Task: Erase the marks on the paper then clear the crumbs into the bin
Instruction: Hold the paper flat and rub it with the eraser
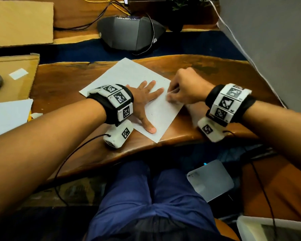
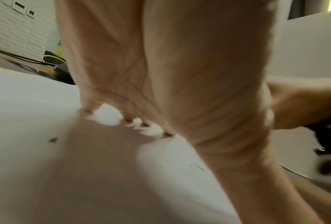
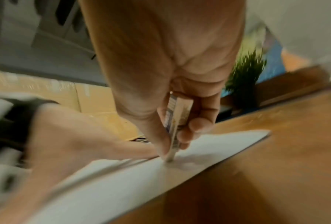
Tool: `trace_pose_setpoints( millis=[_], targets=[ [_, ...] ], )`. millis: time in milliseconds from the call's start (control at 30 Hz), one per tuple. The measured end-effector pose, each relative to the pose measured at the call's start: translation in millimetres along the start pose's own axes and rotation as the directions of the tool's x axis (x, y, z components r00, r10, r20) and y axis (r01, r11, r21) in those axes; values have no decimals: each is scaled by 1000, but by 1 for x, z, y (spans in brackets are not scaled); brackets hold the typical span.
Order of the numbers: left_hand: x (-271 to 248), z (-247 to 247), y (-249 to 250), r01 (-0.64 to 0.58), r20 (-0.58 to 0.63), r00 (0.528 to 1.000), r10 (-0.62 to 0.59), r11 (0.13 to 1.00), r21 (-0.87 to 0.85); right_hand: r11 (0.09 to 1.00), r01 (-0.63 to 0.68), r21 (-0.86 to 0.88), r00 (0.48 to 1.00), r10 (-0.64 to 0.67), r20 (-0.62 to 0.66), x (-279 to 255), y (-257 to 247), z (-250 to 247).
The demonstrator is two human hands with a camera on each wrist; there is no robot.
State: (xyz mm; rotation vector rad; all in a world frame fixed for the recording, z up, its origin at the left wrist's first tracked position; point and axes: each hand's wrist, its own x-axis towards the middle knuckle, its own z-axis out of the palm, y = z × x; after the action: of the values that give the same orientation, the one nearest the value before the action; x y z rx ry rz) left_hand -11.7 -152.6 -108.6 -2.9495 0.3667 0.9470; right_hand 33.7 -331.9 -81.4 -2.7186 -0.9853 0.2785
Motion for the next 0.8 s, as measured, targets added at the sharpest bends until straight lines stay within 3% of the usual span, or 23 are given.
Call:
trace_pose_setpoints(
  millis=[100, 200, 367, 500, 567, 667, 733, 800],
  targets=[
    [-1, 0, -2, 2, 8, 1000, -2, 1000, 6, 998, -4, -60, 999, 2, -41, -2, -6, 11],
    [-1, -2, -1, -4, 34, 999, 4, 1000, -10, 990, 139, -31, 984, -135, 116, -23, -32, 22],
    [-2, -2, 1, 4, 28, 1000, -4, 1000, -4, 998, -31, -48, 999, 30, -23, 4, -1, -1],
    [1, -4, -1, 2, 51, 999, -2, 1000, 5, 989, 148, -27, 981, -143, 131, -18, -34, 17],
    [1, -4, 0, 6, 51, 999, -7, 1000, 16, 997, 80, -10, 991, -78, 110, -10, -24, 10],
    [0, -3, 2, 17, 23, 1000, -17, 1000, 19, 999, -52, -13, 998, 51, -26, 7, -3, 2],
    [1, -2, 0, 15, 34, 999, -16, 1000, 17, 999, 26, -33, 1000, -26, -10, -2, -18, 11],
    [4, -2, -1, -1, 38, 999, 1, 1000, 4, 988, 154, 6, 982, -154, 112, -21, -42, 21]
  ],
)
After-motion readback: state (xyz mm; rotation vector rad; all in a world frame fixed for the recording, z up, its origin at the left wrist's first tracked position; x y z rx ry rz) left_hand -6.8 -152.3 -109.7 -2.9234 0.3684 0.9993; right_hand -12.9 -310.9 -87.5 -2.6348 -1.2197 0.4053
